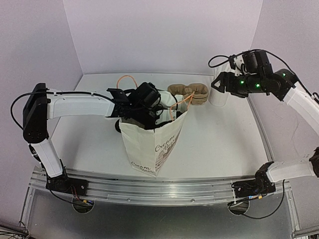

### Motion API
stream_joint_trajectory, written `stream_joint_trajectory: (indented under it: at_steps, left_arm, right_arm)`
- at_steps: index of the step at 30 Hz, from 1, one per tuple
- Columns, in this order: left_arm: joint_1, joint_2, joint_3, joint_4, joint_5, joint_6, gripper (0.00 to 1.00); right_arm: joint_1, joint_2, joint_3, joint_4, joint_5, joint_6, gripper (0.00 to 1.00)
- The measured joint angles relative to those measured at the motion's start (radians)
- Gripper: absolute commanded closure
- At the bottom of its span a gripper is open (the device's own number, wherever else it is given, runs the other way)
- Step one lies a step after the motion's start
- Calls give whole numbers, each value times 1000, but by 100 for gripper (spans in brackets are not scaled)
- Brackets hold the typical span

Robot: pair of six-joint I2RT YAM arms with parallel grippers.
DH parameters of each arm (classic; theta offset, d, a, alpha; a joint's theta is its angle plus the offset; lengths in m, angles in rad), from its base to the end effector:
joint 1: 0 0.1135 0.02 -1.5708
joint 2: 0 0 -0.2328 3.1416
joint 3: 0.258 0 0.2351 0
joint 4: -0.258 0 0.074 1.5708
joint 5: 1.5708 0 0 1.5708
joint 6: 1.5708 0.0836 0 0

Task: Pack the takeout coffee

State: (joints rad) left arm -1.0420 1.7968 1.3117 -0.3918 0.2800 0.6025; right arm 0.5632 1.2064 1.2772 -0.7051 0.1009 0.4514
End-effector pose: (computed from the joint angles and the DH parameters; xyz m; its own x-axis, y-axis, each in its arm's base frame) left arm 0.1818 -0.3570 0.1688 0.2012 0.7352 -0.6473 0.9769 -0.1024 0.1874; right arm 0.2464 0.1456 0.3138 -0.6527 0.1012 -0.7508 -0.1976 0.9340 0.2977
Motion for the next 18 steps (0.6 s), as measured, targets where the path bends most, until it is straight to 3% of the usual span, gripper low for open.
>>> stream_joint_trajectory:
  at_steps: [18]
  left_arm:
    - [0, -13, 23, 26, -120, 34, 36]
  right_arm:
    - [0, 76, 63, 0, -74, -45, 26]
